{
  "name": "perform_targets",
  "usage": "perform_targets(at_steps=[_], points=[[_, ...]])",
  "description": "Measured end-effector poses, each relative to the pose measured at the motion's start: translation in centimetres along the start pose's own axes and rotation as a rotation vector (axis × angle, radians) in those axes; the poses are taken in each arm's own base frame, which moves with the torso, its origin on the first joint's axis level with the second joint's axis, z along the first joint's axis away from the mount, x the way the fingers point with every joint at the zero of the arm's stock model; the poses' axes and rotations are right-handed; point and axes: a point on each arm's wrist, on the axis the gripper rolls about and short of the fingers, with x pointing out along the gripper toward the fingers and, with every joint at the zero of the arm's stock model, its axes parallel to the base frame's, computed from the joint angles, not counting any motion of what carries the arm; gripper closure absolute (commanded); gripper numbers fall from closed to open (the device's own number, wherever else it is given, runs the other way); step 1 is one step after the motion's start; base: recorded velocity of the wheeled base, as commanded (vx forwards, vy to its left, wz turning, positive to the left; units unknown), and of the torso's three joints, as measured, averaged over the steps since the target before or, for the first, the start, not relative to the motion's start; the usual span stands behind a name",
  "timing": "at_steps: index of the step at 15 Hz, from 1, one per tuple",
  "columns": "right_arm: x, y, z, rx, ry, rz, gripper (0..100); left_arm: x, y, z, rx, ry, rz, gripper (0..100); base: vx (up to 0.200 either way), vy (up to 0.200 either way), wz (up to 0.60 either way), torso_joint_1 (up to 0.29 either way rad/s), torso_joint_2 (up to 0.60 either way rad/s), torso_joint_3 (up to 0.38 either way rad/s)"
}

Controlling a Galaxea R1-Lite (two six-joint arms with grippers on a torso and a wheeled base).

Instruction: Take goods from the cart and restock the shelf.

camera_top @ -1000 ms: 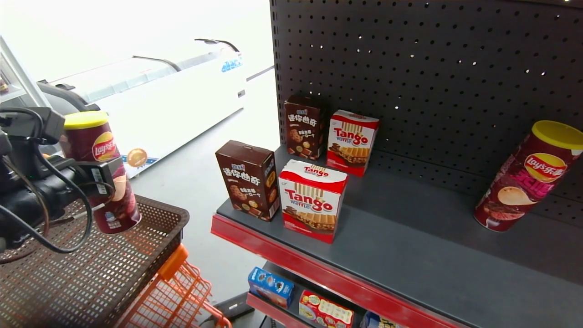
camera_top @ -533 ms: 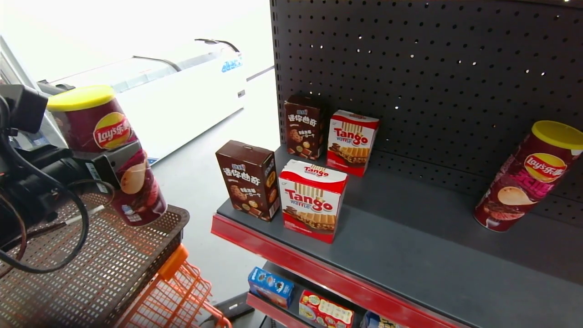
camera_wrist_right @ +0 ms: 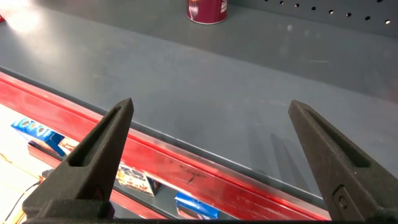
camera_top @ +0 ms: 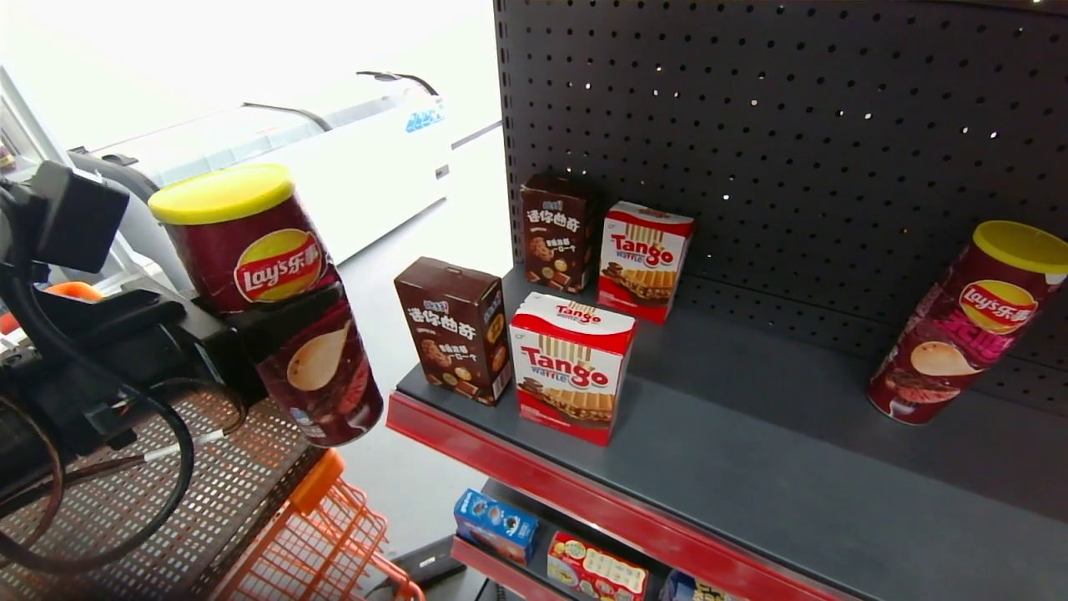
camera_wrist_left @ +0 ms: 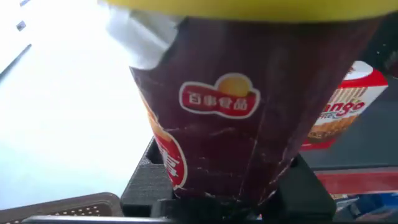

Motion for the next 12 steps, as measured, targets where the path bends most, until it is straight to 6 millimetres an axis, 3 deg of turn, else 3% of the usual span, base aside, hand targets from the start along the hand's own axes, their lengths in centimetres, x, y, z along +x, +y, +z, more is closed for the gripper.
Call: perform_targets(at_steps=[4,12], points=[[0.0,0.0,0.0,-0.001,0.0,0.0,0,-0.9,-0.7,-2.0,0.024,0.064,-0.058,100,0.0,0.0,0.0,0.0,0.0,0.0],[0.0,0.0,0.0,-0.001,0.0,0.0,0,-0.9,-2.7,-1.8,0.037,0.042,-0.25,100,0.0,0.0,0.0,0.0,0.0,0.0]])
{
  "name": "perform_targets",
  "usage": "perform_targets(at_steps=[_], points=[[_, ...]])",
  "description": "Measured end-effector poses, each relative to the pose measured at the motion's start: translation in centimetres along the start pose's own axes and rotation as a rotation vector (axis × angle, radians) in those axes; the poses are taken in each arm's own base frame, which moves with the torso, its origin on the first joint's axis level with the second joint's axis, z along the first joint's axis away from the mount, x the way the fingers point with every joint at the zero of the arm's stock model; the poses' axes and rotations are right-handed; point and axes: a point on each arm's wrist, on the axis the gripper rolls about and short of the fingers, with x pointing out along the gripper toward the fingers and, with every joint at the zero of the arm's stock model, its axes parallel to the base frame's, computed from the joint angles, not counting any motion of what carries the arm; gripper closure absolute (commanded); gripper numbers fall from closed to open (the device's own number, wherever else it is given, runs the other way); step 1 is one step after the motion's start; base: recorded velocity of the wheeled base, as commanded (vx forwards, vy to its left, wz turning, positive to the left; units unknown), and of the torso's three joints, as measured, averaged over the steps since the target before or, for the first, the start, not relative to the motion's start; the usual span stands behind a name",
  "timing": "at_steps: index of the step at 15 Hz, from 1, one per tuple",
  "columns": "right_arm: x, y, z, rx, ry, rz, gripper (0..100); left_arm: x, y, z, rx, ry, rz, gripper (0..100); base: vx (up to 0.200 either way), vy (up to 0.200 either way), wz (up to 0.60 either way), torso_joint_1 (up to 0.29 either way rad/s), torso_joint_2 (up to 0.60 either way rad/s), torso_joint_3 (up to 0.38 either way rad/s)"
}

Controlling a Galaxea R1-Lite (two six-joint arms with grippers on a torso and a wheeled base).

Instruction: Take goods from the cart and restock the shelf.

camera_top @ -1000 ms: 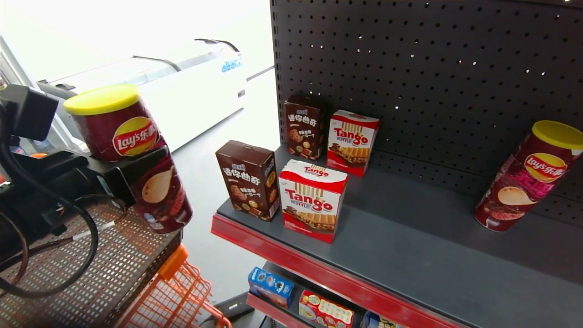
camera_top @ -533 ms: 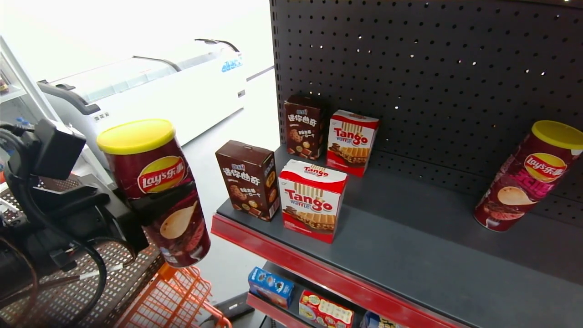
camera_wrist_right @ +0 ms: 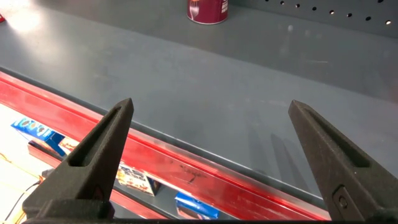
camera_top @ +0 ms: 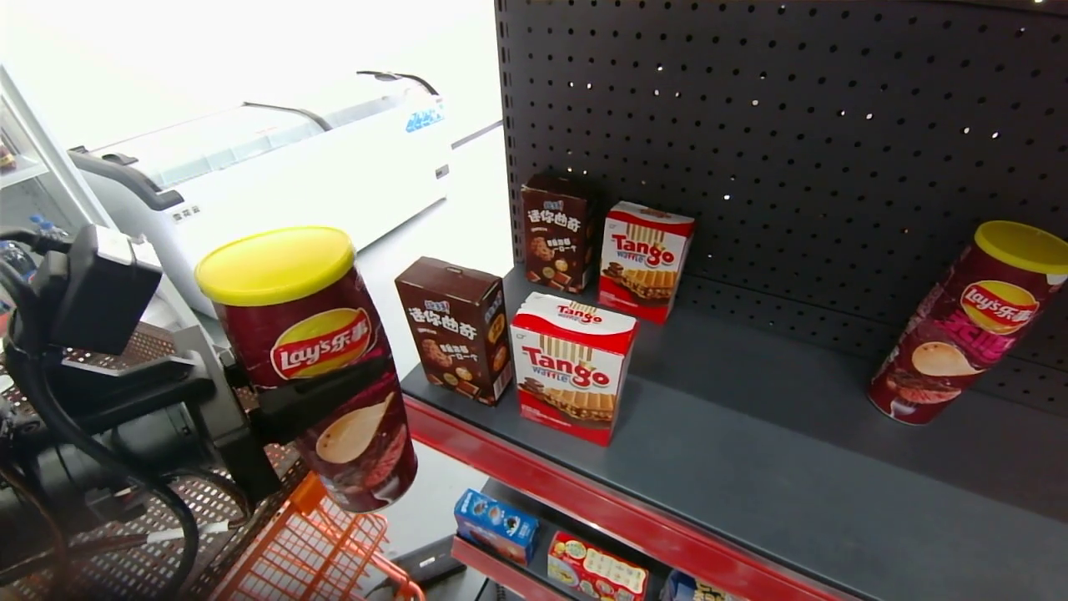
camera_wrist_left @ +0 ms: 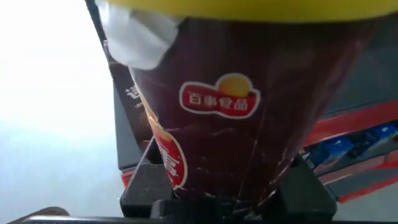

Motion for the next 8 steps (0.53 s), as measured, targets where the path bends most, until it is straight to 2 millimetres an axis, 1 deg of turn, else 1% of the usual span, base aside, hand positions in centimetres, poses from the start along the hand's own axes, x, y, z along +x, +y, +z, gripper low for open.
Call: perform_targets(at_steps=[2,8], points=[[0.0,0.0,0.0,-0.005,0.0,0.0,0,-0.1,-0.5,0.0,0.001,-0.007,-0.088,100,0.0,0.0,0.0,0.0,0.0,0.0],[0.0,0.0,0.0,-0.004,0.001,0.001,0,-0.3,-1.5,-0.7,-0.006,-0.006,-0.251,100,0.0,0.0,0.0,0.0,0.0,0.0]])
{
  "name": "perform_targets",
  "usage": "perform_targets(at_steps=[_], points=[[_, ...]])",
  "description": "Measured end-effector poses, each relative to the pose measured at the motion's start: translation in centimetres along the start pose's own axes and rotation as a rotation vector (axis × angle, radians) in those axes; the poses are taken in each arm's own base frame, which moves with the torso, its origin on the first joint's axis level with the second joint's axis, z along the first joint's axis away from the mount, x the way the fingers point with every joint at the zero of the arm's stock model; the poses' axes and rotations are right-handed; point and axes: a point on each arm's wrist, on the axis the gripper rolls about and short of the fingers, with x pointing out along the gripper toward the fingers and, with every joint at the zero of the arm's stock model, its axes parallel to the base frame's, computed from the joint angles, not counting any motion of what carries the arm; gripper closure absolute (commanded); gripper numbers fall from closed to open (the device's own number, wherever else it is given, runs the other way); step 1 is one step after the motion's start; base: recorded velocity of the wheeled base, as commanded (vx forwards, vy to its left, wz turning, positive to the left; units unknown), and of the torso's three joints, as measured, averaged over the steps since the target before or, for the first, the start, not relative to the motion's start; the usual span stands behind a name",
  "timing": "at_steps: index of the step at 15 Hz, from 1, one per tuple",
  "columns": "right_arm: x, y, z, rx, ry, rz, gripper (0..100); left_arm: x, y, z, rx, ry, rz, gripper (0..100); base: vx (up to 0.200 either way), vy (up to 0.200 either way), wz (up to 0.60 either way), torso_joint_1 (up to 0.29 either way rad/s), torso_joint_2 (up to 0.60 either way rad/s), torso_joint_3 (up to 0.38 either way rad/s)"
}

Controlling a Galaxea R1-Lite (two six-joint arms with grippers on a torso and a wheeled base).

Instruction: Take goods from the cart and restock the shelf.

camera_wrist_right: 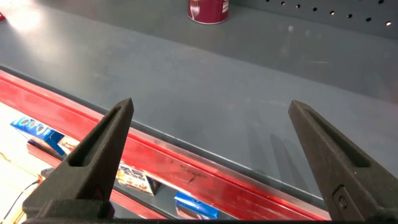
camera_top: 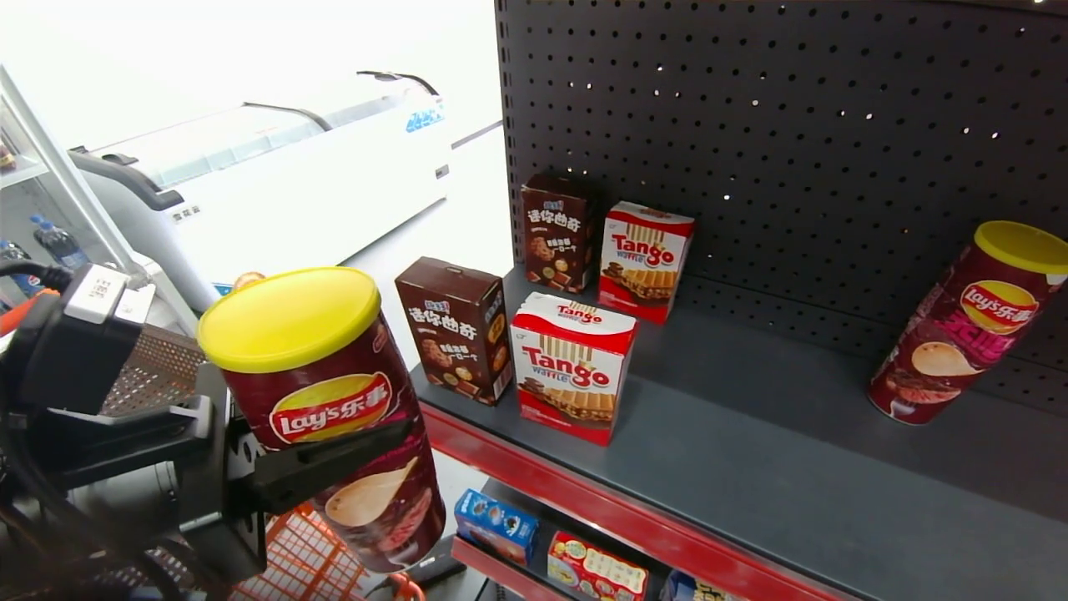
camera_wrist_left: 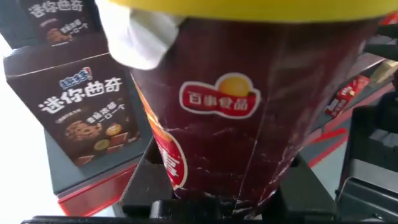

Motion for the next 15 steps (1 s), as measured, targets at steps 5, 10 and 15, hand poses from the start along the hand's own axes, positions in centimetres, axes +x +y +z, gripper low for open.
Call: perform_targets(at_steps=[5,10,15], points=[[0.0,0.0,0.0,0.001,-0.001,0.0,0,0.4,-0.4,0.0,-0.001,-0.001,-0.039,100,0.0,0.0,0.0,0.0,0.0,0.0],[0.0,0.0,0.0,0.0,0.0,0.0,0,0.7,-0.8,0.2,0.002,-0.008,-0.084,100,0.0,0.0,-0.48,-0.003,0.0,0.004],[0.0,0.0,0.0,0.001,0.0,0.0,0,0.9,-1.2,0.4,0.008,-0.017,-0.115,100,0.0,0.0,-0.6,0.004,0.0,0.001]])
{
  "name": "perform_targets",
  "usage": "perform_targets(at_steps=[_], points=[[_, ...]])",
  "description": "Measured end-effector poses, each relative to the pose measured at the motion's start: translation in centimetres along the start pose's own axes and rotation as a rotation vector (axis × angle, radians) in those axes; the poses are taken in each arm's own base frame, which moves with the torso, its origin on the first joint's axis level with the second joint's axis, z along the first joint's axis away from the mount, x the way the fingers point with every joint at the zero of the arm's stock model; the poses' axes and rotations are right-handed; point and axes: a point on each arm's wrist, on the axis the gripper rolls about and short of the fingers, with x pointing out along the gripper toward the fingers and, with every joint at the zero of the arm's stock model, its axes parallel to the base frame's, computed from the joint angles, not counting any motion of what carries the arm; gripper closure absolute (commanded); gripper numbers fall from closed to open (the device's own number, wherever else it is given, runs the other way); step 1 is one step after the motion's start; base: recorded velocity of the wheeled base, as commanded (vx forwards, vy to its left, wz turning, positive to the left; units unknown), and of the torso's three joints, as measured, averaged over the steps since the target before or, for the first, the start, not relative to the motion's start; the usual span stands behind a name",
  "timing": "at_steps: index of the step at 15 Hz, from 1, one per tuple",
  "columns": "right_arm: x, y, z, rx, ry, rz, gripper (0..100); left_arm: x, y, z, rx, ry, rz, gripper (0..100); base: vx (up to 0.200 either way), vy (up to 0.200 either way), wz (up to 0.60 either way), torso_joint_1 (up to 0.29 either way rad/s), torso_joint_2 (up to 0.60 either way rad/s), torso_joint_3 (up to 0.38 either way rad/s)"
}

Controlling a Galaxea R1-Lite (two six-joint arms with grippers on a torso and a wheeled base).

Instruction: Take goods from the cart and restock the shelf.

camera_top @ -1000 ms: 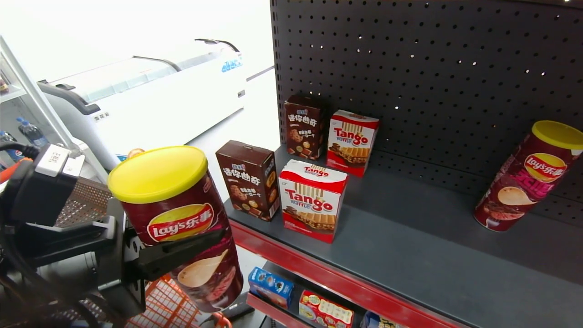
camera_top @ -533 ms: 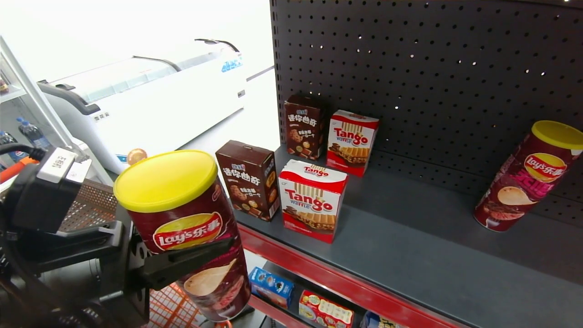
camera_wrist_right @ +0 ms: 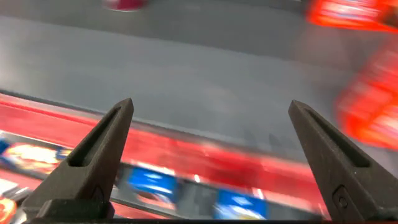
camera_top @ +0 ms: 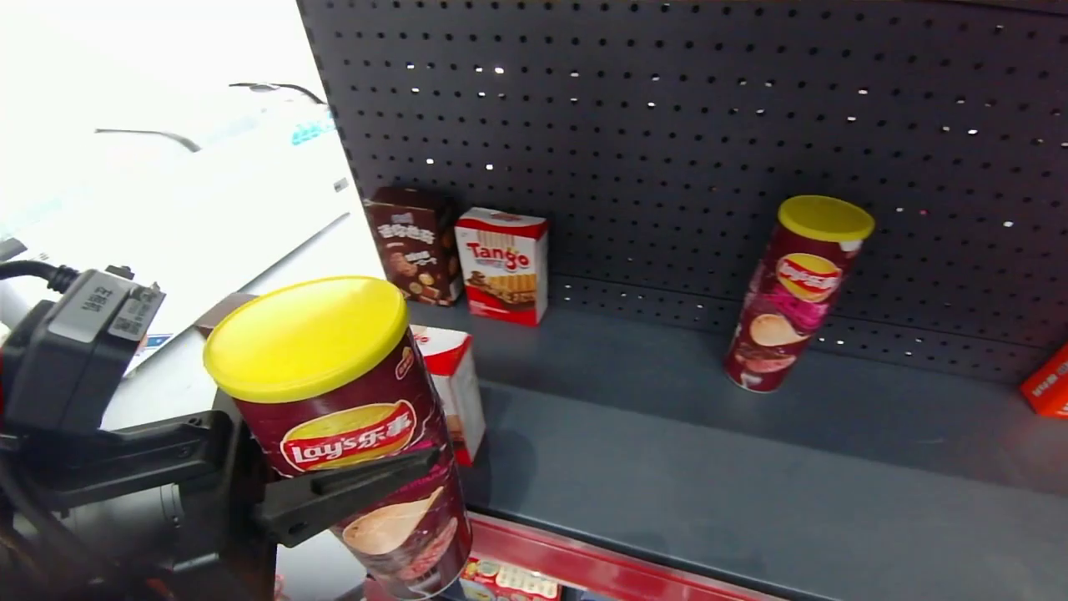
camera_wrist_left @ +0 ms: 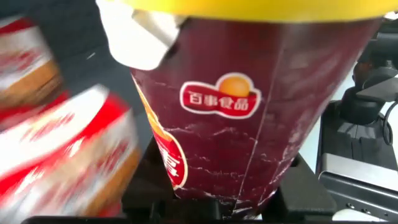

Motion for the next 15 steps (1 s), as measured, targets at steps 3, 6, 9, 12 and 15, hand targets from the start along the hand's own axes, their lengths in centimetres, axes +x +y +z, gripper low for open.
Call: perform_targets(at_steps=[3,6,9,12,15], points=[[0.0,0.0,0.0,0.002,0.0,0.0,0,-0.01,-0.05,0.04,0.001,-0.001,0.0,100,0.0,0.0,-0.2,0.001,0.0,-0.002],[0.0,0.0,0.0,0.003,0.0,-0.001,0,-0.05,-0.09,-0.1,-0.002,0.003,0.0,100,0.0,0.0,0.0,0.0,0.0,0.0],[0.0,0.0,0.0,0.001,0.0,0.0,0,-0.27,-0.26,-0.12,-0.003,0.002,0.001,100,0.0,0.0,-0.4,0.005,0.0,0.003],[0.0,0.0,0.02,0.003,-0.002,-0.002,0,-0.43,-0.38,0.02,0.003,-0.006,0.003,100,0.0,0.0,0.0,0.0,0.0,0.0],[0.0,0.0,0.02,0.003,-0.002,-0.002,0,-0.55,-0.45,-0.16,-0.003,0.0,0.005,100,0.0,0.0,0.0,0.0,0.0,0.0]])
